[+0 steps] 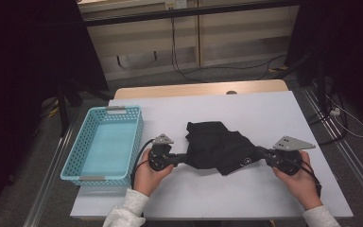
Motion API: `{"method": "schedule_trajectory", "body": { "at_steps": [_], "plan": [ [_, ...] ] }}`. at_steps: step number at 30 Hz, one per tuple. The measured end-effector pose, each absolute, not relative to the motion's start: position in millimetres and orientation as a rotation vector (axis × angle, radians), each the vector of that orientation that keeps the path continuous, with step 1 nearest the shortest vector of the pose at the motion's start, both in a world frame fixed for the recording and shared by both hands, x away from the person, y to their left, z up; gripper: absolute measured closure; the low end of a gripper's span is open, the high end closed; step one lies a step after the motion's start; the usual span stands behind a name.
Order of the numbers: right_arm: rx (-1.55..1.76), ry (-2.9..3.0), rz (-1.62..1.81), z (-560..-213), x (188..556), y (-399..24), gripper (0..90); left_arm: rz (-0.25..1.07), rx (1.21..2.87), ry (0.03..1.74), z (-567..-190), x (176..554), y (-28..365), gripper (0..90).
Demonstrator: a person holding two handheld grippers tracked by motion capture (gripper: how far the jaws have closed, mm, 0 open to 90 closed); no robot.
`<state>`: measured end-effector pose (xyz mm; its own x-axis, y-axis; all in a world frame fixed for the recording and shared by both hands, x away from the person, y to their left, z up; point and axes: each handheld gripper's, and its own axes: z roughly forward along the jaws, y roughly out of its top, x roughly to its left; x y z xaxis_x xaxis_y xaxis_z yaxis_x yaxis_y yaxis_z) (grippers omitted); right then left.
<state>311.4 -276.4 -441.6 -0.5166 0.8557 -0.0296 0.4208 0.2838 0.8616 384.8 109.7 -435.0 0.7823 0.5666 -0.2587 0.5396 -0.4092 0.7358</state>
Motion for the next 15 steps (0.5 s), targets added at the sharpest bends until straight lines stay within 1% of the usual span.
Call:
{"method": "schedule_trajectory", "body": {
  "at_steps": [9, 15],
  "plan": [
    [1.118, 2.017, 1.219, -422.3, 317.0, -281.8, 87.6, 0.093, 1.921, 0.841, -401.7, 387.3, 134.5, 87.4],
    [1.127, 2.022, 1.220, -416.0, 325.1, -282.8, 87.7, 0.105, 1.901, 0.879, -399.3, 401.0, 133.3, 87.4]
  ]
}}
